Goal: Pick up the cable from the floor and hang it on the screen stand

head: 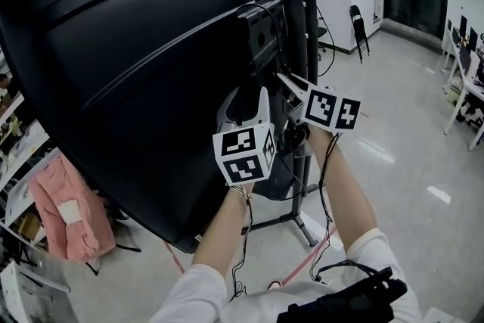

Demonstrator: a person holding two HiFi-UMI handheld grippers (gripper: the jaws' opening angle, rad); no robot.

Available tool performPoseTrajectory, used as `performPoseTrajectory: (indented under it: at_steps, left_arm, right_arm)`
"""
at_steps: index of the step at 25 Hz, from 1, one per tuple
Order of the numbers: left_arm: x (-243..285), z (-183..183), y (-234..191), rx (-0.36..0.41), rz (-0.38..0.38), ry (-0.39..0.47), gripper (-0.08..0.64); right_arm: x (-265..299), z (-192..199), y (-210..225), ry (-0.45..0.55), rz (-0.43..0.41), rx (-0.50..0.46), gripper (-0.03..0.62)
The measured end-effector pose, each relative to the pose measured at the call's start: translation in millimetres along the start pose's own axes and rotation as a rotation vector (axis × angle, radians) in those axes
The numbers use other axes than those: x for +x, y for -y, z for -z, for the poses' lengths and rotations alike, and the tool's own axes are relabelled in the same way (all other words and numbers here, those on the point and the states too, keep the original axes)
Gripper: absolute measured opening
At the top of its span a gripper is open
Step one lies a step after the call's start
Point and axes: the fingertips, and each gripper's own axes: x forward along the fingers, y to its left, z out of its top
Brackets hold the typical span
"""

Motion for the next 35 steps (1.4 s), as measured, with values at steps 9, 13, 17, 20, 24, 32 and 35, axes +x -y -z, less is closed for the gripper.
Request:
performPoseTrajectory:
  at_steps: [9,13,17,20,24,32,35]
  left_arm:
    - [-13.9,-10.9,1.8,0.012,0.018,0.024,0.181]
    - [-21.5,-9.0,2.1,0.009,0.019,0.021,0.181]
    - [-32.4,-3.8,5.7,-0.014,0.038,0.003,0.181]
    - [-40.7,6.5,8.6,-0.037,0.048,-0.033,0.181]
    - [-50.7,24.3,13.5,-0.055,0.049,-0.081,0.179]
    - [-82.1,64.3,26.9,-0.076,0.055,-0.172,0.155]
    - [-96.9,79.7,28.3,-0.082,0.044,-0.206,0.114]
  right_arm:
    - [-9.2,29.1,5.7,-0.046,0.026,0.037,0.11]
    - [-14.8,37.1,4.5,-0.051,0.028,0.047,0.11]
    - [-24.8,44.1,2.9,-0.053,0.041,0.058,0.109]
    - [-34.2,50.6,1.6,-0.055,0.052,0.064,0.109]
    - [-46.8,62.2,-1.6,-0.074,0.068,0.049,0.09]
    - [-84.0,108.1,-13.9,-0.177,0.128,-0.091,0.043]
    - [-101.5,124.8,-14.7,-0.198,0.157,-0.113,0.038]
